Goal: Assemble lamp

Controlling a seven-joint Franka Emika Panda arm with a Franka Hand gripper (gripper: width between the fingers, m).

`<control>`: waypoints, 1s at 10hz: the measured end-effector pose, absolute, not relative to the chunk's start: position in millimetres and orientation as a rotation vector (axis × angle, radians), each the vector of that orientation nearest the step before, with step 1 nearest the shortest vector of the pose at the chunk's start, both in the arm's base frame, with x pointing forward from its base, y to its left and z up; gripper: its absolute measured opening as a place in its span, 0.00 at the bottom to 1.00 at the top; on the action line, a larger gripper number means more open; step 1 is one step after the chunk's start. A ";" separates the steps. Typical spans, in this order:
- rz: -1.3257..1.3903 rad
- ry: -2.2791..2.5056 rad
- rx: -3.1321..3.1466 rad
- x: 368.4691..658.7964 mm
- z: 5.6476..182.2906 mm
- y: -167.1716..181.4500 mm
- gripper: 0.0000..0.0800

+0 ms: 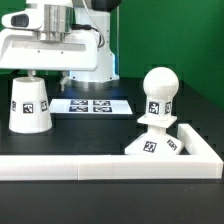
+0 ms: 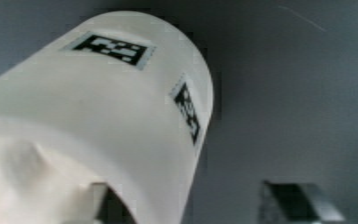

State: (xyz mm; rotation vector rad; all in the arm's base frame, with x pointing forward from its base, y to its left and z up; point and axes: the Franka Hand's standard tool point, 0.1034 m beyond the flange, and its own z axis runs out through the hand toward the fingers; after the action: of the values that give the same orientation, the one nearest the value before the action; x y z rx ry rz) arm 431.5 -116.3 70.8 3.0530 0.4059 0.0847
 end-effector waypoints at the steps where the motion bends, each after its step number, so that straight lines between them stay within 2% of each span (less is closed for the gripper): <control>1: 0.089 0.411 3.051 434.0 71.2 -115.1 0.15; 2: 0.094 0.419 3.050 436.9 72.0 -111.9 0.05; 6: 0.114 0.463 3.051 448.7 75.8 -85.1 0.05; 8: 0.098 0.378 3.094 462.5 94.3 -41.9 0.05; 10: 0.074 0.320 3.127 490.7 125.6 -16.8 0.06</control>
Offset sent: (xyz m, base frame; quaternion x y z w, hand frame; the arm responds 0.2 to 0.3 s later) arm 0.0127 0.0145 0.0031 0.0070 -0.0044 0.0087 0.9999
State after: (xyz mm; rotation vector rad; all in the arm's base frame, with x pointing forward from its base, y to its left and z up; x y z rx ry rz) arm 490.7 -16.8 125.6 3.1266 0.3203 0.0737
